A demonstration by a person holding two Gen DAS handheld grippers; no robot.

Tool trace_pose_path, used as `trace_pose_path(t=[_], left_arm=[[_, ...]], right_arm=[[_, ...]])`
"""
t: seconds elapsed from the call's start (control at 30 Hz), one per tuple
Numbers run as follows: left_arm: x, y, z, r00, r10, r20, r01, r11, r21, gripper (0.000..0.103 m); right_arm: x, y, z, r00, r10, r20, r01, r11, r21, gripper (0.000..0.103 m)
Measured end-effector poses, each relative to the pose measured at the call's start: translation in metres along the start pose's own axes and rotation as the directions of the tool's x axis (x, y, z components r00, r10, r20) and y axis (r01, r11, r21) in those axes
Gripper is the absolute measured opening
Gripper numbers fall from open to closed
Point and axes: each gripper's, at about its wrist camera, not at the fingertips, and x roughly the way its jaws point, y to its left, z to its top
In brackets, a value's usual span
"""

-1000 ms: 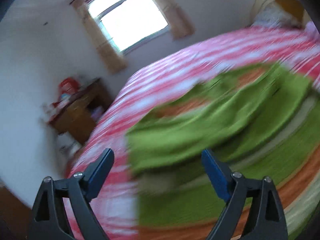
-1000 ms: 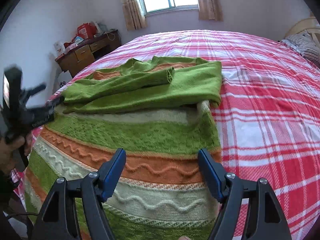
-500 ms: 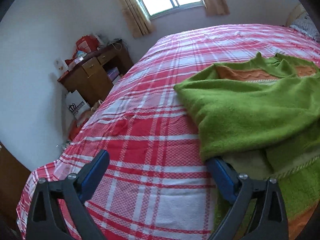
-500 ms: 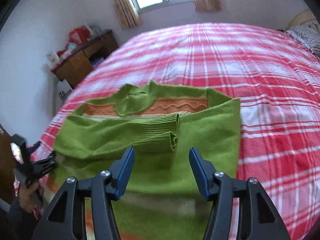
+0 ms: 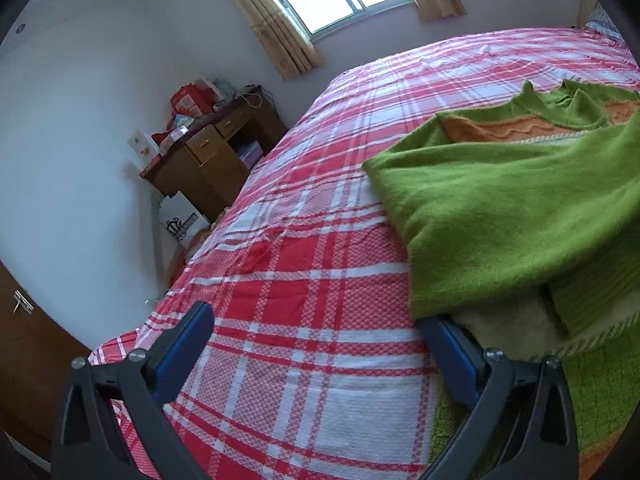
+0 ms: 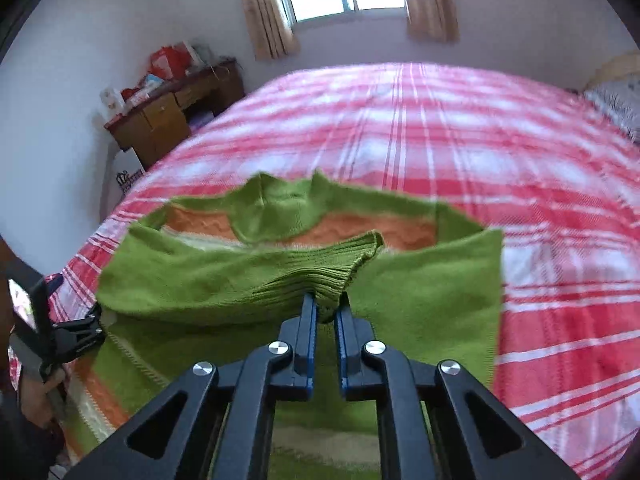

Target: Fold small clothes

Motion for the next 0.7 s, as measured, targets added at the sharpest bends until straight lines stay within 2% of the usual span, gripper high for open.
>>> trace_pose_path(t=[0.13,0.3,0.4,0.43,0.5,0.53,0.57,0.63,0.7], left_arm=[[-0.001,0.003,-0.002,1.0,-0.025,-0.01,0.025,1.0,-0.008,0.103],[-0.002,0.007,-0.005,0.998,-0.059,-0.027,0.058,0.998,-0.036,0.103],[-0.004,0.01,-0.006,0.997,-0.07,-0.015,0.069,0.996,-0.047,0.103],[-0.005,0.012,-0.007,0.997,-0.078,-0.015,0.077,0.995,-0.056,0.103],[-0.007,0.022,-0.009,0.993,-0.109,-0.04,0.105,0.99,-0.091,0.103],[-0.009,0.028,-0.01,0.993,-0.111,-0.044,0.105,0.987,-0.118,0.103],[-0.014,0.035,-0.009,0.994,-0.105,-0.031,0.1,0.986,-0.131,0.103],[-0.026,0.046,-0.002,0.998,-0.069,0.008,0.07,0.987,-0.142,0.103],[-0.038,0.058,0.012,0.995,-0.09,0.054,0.098,0.978,-0.186,0.103]], right_arm=[[-0.016,0.005,-0.01,0.998,-0.053,0.041,0.056,0.995,-0.085,0.007],[0.002,-0.024,-0.036,0.994,-0.107,-0.015,0.106,0.994,-0.031,0.007],[0.013,-0.029,-0.046,0.994,-0.077,-0.075,0.075,0.997,-0.026,0.008],[0.013,-0.029,-0.048,0.993,-0.081,-0.085,0.078,0.996,-0.032,0.01],[0.006,-0.03,-0.049,0.993,-0.081,-0.083,0.079,0.997,-0.028,0.022],[0.002,-0.032,-0.048,0.994,-0.08,-0.081,0.079,0.997,-0.02,0.035],[-0.004,-0.034,-0.047,0.994,-0.082,-0.067,0.081,0.997,-0.017,0.042],[-0.019,-0.033,-0.043,0.991,-0.134,-0.017,0.133,0.99,-0.034,0.043],[-0.033,-0.032,-0.035,0.99,-0.139,0.038,0.14,0.99,-0.031,0.043]])
